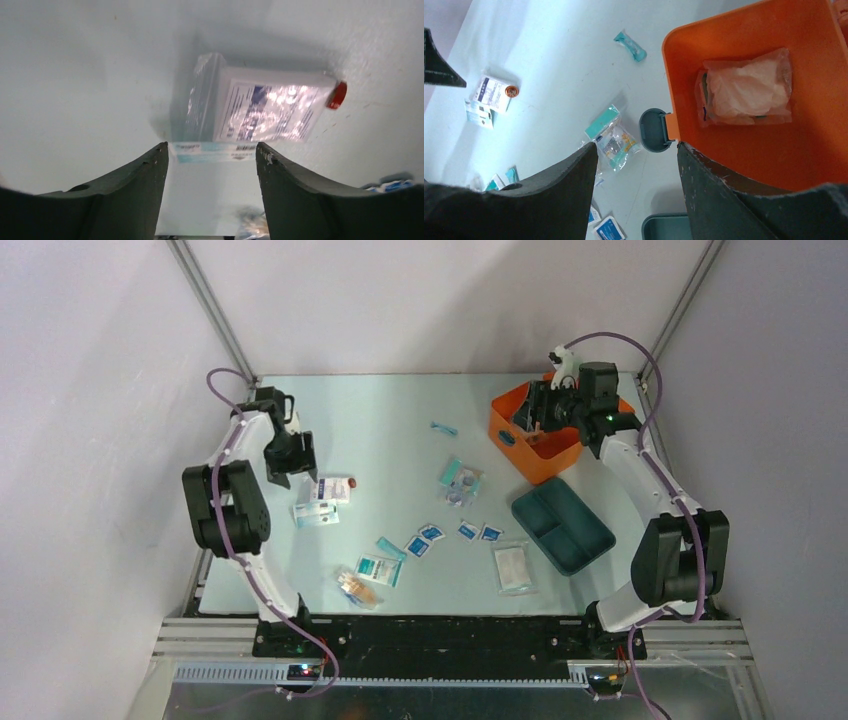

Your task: Organize the medicine kit

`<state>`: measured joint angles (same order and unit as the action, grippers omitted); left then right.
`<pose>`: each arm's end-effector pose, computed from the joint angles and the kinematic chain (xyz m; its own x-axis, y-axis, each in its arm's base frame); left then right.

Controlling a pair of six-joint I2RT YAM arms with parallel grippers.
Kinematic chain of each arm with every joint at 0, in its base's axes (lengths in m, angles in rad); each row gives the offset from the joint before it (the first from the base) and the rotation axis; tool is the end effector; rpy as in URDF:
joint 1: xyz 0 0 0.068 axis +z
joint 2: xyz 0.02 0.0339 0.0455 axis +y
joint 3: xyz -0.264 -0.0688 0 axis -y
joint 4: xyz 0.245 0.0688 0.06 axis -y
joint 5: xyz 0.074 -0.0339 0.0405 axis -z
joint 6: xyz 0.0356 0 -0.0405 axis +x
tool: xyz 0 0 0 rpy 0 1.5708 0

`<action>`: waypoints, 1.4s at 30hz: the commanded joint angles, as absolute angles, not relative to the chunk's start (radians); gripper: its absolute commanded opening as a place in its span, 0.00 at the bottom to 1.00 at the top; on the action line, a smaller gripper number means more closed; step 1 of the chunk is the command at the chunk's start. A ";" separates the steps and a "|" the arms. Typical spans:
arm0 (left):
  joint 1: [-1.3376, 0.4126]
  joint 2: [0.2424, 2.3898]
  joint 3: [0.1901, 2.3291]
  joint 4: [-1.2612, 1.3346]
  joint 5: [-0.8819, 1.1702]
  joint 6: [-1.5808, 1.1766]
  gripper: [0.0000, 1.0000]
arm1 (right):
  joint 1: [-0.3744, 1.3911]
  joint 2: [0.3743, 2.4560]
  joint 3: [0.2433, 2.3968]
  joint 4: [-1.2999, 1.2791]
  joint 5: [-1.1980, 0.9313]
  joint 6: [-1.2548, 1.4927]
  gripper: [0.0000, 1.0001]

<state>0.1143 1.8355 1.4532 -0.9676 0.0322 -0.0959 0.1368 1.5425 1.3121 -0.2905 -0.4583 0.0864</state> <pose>0.3605 0.0402 0.2257 -0.9546 -0.2059 -0.2151 -0.1993 0.9785 -0.0522 0.3512 0.0642 0.3271 -0.5345 0.0045 -0.8451 -0.4580 0.8388 0.2942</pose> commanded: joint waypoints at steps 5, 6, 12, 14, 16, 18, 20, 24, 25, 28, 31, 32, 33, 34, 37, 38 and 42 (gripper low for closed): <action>0.159 1.973 1.571 -0.927 0.208 -0.099 0.55 | 0.158 1.509 1.313 -0.272 -0.478 0.024 0.64; 0.160 1.981 1.574 -0.924 0.228 -0.092 0.54 | 0.158 1.509 1.314 -0.274 -0.477 0.019 0.64; 0.161 2.031 1.573 -0.920 0.289 -0.062 0.52 | 0.158 1.513 1.313 -0.270 -0.469 0.015 0.64; 0.161 2.044 1.564 -0.920 0.290 -0.057 0.52 | 0.158 1.516 1.313 -0.267 -0.467 0.014 0.64; 0.161 2.053 1.555 -0.920 0.280 -0.050 0.52 | 0.159 1.519 1.313 -0.267 -0.466 0.012 0.64; 0.161 2.057 1.552 -0.920 0.271 -0.041 0.45 | 0.161 1.522 1.313 -0.266 -0.467 0.012 0.64; 0.161 2.058 1.556 -0.918 0.274 -0.031 0.33 | 0.164 1.527 1.313 -0.263 -0.468 0.009 0.64; 0.161 2.054 1.574 -0.919 0.281 -0.020 0.10 | 0.171 1.535 1.314 -0.255 -0.467 0.009 0.64; 0.160 2.051 1.576 -0.919 0.276 -0.018 0.05 | 0.173 1.536 1.314 -0.253 -0.467 0.009 0.64; 0.162 2.025 1.581 -0.918 0.268 -0.011 0.00 | 0.179 1.542 1.313 -0.242 -0.470 0.008 0.64; 0.161 1.979 1.586 -0.916 0.300 -0.002 0.00 | 0.180 1.544 1.313 -0.236 -0.471 0.006 0.64; 0.160 1.950 1.587 -0.914 0.311 -0.002 0.00 | 0.182 1.546 1.313 -0.233 -0.470 0.005 0.64; 0.158 1.936 1.587 -0.907 0.325 0.020 0.00 | 0.181 1.548 1.313 -0.232 -0.471 0.006 0.64; 0.156 1.909 1.586 -0.904 0.321 0.034 0.00 | 0.182 1.549 1.313 -0.228 -0.471 0.007 0.63; 0.153 1.867 1.578 -0.896 0.252 0.036 0.00 | 0.186 1.555 1.313 -0.220 -0.472 0.010 0.64; 0.155 1.861 1.574 -0.895 0.228 0.031 0.00 | 0.187 1.556 1.313 -0.218 -0.473 0.011 0.64; 0.161 1.821 1.529 -0.867 0.238 0.016 0.00 | 0.191 1.562 1.315 -0.214 -0.474 0.014 0.64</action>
